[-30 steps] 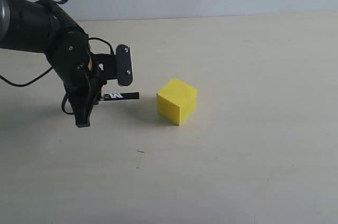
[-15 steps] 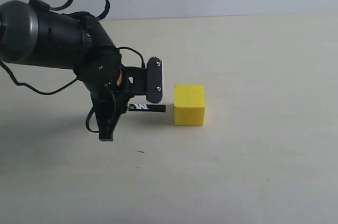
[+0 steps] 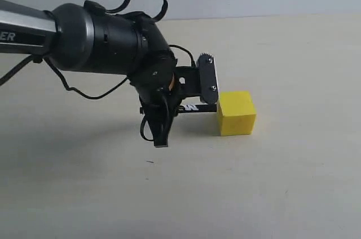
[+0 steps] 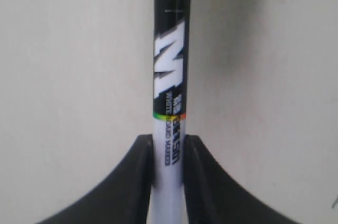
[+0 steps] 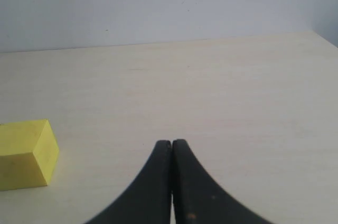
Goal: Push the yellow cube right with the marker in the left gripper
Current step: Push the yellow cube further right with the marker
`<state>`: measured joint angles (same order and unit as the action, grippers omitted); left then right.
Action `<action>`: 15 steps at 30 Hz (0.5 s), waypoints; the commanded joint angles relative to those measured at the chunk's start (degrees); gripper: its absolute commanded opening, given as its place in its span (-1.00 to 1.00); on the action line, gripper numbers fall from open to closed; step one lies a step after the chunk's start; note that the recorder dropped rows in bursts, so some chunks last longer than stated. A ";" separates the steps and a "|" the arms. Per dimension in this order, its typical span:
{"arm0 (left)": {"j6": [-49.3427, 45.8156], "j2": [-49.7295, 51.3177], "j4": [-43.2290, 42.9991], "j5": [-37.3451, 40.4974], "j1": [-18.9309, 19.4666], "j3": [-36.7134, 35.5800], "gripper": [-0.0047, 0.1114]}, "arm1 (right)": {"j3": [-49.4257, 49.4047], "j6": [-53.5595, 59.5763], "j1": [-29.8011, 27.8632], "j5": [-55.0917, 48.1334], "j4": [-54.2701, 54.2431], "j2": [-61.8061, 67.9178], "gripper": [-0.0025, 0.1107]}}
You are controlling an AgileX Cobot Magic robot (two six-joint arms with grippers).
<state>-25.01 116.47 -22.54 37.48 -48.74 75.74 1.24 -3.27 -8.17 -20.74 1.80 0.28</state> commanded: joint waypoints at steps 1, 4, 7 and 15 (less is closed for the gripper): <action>1.36 -0.02 -1.02 10.37 2.06 0.88 -0.92 | -0.22 0.13 -0.24 0.24 0.05 -0.28 -0.96; 1.36 -0.02 -1.02 12.83 2.52 0.88 -0.92 | -0.22 0.13 -0.24 0.24 0.05 -0.28 -0.96; 1.36 0.09 -0.81 9.62 1.32 0.88 -0.92 | -0.22 0.13 -0.24 0.24 0.05 -0.28 -0.96; 1.66 3.51 -0.67 -0.55 -6.17 6.49 -0.92 | -0.22 0.13 -0.24 0.24 0.05 -0.28 -0.96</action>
<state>-24.34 118.81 -23.57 38.18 -52.74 79.02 1.24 -3.27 -8.17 -20.74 1.80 0.28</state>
